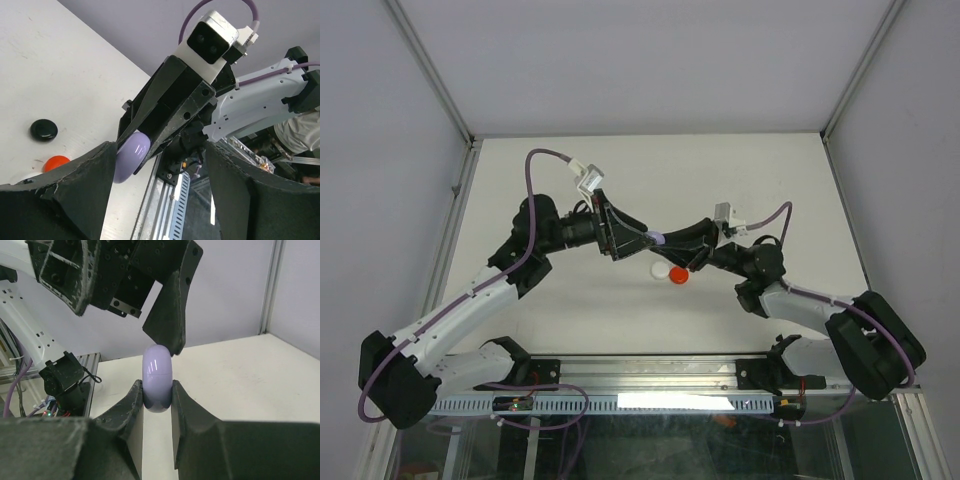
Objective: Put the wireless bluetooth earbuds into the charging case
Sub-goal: Close the charging case, then place the charging case at the center of the board.
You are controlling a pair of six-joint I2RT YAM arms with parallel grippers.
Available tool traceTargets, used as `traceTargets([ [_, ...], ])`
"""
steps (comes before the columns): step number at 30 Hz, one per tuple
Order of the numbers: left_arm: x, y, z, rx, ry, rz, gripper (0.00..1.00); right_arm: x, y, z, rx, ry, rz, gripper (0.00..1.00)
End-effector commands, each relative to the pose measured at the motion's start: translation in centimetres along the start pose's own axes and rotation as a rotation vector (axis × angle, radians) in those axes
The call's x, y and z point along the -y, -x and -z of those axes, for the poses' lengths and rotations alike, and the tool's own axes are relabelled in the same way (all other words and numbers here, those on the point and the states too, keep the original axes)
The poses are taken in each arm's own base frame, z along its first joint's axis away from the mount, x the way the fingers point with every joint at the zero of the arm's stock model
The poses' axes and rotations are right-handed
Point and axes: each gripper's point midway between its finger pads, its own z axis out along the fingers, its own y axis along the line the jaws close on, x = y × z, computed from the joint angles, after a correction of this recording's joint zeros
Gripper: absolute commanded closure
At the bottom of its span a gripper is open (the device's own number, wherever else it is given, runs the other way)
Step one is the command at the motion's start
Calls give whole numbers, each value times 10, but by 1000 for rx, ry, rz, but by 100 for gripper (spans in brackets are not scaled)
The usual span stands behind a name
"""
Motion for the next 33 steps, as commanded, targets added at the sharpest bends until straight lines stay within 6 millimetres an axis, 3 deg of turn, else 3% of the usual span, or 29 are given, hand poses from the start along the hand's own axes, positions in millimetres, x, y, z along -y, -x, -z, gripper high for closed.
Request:
traceTargets([
  [1, 21, 28, 9, 76, -41, -121, 28, 14, -8, 2, -66, -76, -62, 100],
  [6, -27, 40, 27, 123, 282, -149, 25, 33, -23, 15, -163, -203, -136, 100],
  [13, -91, 49, 88, 182, 761, -218, 20, 60, -52, 53, -327, -440, -273, 100],
  [18, -106, 49, 120, 183, 926, -279, 17, 81, -70, 94, -426, -638, -362, 100],
  [23, -116, 54, 150, 244, 1060, -316, 7, 93, -93, 131, -520, -799, -491, 100],
  [33, -126, 55, 185, 333, 1146, -307, 1, 100, -136, 177, -678, -1023, -669, 98],
])
